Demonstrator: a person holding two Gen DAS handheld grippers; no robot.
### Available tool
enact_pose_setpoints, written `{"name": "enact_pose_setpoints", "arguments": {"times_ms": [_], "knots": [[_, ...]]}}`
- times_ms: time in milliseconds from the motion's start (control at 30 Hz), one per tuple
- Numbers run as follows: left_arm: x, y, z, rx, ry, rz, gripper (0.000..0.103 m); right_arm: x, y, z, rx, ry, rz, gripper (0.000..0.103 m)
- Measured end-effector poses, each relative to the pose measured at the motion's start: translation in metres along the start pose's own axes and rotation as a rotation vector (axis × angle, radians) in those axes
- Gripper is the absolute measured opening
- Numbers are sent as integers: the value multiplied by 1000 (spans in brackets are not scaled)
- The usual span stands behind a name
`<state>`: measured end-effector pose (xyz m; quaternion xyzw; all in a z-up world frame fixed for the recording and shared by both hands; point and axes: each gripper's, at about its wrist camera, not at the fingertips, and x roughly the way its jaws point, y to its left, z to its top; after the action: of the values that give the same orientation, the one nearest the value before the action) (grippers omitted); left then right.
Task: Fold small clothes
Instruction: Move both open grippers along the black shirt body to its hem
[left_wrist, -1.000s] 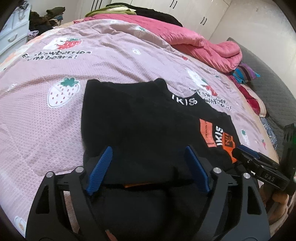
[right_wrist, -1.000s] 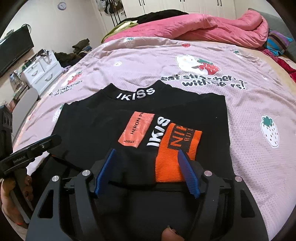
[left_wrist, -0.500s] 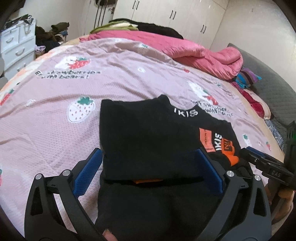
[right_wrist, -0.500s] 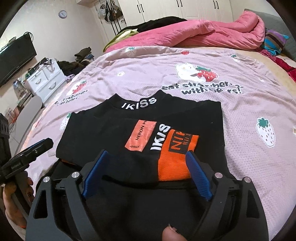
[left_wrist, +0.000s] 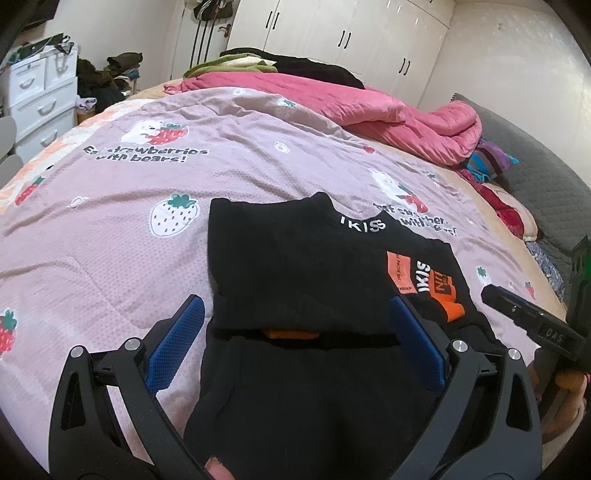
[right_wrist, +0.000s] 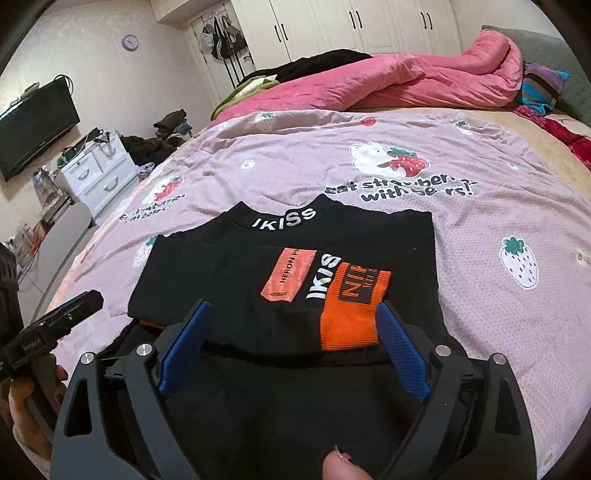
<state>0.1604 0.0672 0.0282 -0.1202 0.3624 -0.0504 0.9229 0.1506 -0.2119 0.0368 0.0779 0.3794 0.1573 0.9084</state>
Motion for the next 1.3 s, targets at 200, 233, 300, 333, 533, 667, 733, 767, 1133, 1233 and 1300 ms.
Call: {"name": "enact_pose_setpoints", "arguments": {"times_ms": [200, 233, 300, 333, 533, 667, 733, 767, 1133, 1233, 1300], "knots": [[-8, -7, -5, 10, -7, 7, 94, -15, -7, -9, 15, -15, 8, 93], [-9, -9, -6, 15, -10, 8, 94, -18, -8, -11, 17, -18, 7, 93], [-12, -12, -8, 21, -14, 6, 94, -23, -11, -15, 21, -23, 3, 93], [-14, -15, -10, 26, -14, 4, 94, -25, -13, -17, 23, -25, 0, 93], [-16, -24, -26, 41, 3, -2, 94, -37, -23, -30, 45, -28, -8, 95], [-17, -28, -38, 50, 16, 0, 94, -43, -25, -37, 31, -36, -31, 95], [-18, -28, -43, 51, 22, -4, 94, -45, -25, -40, 24, -39, -42, 95], [-18, -29, -46, 53, 27, -3, 94, -46, -25, -42, 22, -40, -45, 96], [-22, -26, -67, 54, 50, 13, 94, -49, -28, -64, 9, -23, -83, 98], [-24, -21, -71, 39, 54, 19, 94, -52, -28, -66, 1, -29, -83, 98], [-25, -19, -73, 35, 54, 23, 94, -54, -27, -69, 1, -35, -84, 98]]}}
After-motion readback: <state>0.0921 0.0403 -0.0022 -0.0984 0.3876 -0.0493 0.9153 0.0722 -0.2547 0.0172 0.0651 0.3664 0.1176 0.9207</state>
